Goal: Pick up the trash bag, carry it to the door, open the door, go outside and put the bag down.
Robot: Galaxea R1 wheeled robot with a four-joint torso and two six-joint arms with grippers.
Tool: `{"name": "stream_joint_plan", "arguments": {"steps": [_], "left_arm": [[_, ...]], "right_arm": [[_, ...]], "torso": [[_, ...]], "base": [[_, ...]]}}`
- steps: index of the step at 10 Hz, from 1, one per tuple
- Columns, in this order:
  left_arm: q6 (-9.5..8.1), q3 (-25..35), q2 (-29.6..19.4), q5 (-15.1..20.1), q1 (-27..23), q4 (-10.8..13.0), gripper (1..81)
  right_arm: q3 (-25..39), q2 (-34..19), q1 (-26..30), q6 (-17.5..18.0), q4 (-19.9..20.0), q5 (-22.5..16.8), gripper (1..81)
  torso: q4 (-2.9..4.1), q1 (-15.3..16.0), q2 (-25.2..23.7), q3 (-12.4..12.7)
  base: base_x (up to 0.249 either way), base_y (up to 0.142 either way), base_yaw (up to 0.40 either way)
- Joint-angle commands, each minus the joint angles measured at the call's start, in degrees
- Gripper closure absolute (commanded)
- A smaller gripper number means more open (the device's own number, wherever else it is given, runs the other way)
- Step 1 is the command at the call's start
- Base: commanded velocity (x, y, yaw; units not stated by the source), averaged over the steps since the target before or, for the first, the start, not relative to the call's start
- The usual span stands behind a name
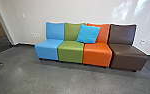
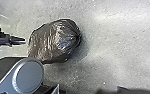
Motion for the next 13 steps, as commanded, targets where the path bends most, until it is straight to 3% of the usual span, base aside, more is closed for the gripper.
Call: {"name": "stream_joint_plan", "arguments": {"steps": [1, 2, 3, 5, 7, 8, 10, 12, 13], "left_arm": [[-0.05, 0.0, 1.0, 4.5, -6.7, -0.8, 1.0], [-0.05, -0.6, 1.9, 4.5, -6.6, -0.6, 1.0], [-0.05, -0.7, 2.4, 4.5, -6.6, -0.6, 1.0], [-0.05, -0.7, 2.5, 4.5, -6.6, -0.6, 1.0], [-0.05, -0.7, 2.6, 4.4, -6.6, -0.5, 1.0], [-0.05, -0.8, 3.0, 4.3, -6.4, -0.6, 1.0], [0.31, -3.3, 4.3, 3.2, -5.7, -0.6, 1.0], [1.18, -8.8, 7.5, -3.3, -4.3, -0.4, 1.0], [1.54, -11.4, 9.1, -4.6, -4.2, -0.4, 1.0]], "right_arm": [[0.7, -2.6, 4.9, 0.1, 1.6, -2.2, 1.0], [0.7, -1.8, 4.7, 0.0, 1.6, -2.2, 1.0], [0.7, -1.3, 4.8, 0.0, 1.4, -2.2, 1.0], [0.8, -1.2, 4.9, 0.0, 1.6, -2.2, 1.0], [0.7, -1.2, 4.8, 0.0, 1.6, -2.2, 1.0], [0.7, -1.2, 4.9, 0.0, 1.6, -2.2, 1.0], [0.7, -1.2, 4.6, 0.0, 1.6, -2.2, 1.0], [0.6, -1.2, 4.3, 0.0, 1.6, -2.2, 1.0], [0.5, -1.2, 3.8, 0.0, 1.6, -2.1, 1.0]], "torso": [[0.00, 3.5, -5.4, 0.0], [0.00, 4.8, -7.5, -3.0], [0.00, 2.3, -3.8, -5.5], [-0.07, 3.3, -5.6, -7.2], [-0.07, 3.8, -6.2, -11.0], [-0.07, 3.9, -6.2, -7.4], [-0.07, 3.9, -6.2, -9.6], [-0.07, 3.9, -6.2, -10.1], [-0.07, 3.9, -6.2, -10.1]], "base": [[0.000, 0.000, 0.000], [0.000, 0.000, 0.000], [0.000, 0.000, 0.000], [0.000, 0.000, 0.000], [0.000, 0.000, 0.000], [0.000, 0.000, 0.000], [0.000, 0.000, 0.000], [0.000, 0.000, 0.000], [0.000, 0.000, 0.000]]}}
